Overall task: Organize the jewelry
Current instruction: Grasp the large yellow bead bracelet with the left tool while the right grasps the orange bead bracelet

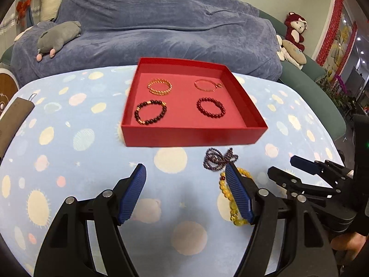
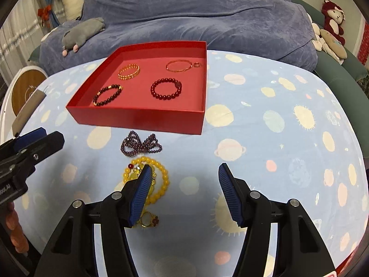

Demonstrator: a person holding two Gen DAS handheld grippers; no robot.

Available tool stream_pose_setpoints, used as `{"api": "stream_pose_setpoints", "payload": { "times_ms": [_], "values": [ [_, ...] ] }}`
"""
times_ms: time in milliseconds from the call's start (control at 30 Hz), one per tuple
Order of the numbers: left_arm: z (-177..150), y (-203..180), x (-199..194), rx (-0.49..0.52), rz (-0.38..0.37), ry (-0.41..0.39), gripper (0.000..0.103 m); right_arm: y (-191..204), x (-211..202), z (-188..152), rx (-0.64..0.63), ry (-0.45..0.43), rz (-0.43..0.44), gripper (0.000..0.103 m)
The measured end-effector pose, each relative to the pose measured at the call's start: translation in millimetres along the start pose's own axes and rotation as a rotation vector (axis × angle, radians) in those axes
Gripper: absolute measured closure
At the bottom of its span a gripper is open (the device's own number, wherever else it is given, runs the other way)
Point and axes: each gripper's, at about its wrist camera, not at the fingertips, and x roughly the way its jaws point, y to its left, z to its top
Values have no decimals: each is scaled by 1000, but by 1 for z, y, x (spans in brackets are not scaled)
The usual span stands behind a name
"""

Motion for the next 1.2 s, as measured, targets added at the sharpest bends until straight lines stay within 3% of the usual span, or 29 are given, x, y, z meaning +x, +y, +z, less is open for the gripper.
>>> {"api": "stream_pose_setpoints", "payload": {
  "times_ms": [167,400,567,700,800,867,900,1200],
  "values": [
    [-23,-28,21,82,-34,58,35,-13,7,-9,33,12,-19,46],
    [-44,-45,41,118,-39,98,37,-16,14,-16,39,34,-17,46],
    [-52,-49,54,143,-36,130,54,-10,15,-17,18,37,-15,45],
    [-53,-50,54,163,-19,116,58,-8,16,-17,21,40,-5,45],
    [-53,-48,53,184,11,112,74,-6,17,-17,22,42,3,45],
    [-51,-40,52,159,7,117,90,-5,20,-18,22,48,8,45],
    [-49,-35,52,141,-1,122,93,-4,21,-18,22,52,12,46],
    [-36,0,38,52,26,86,93,15,34,-17,3,79,68,56]
  ]
}}
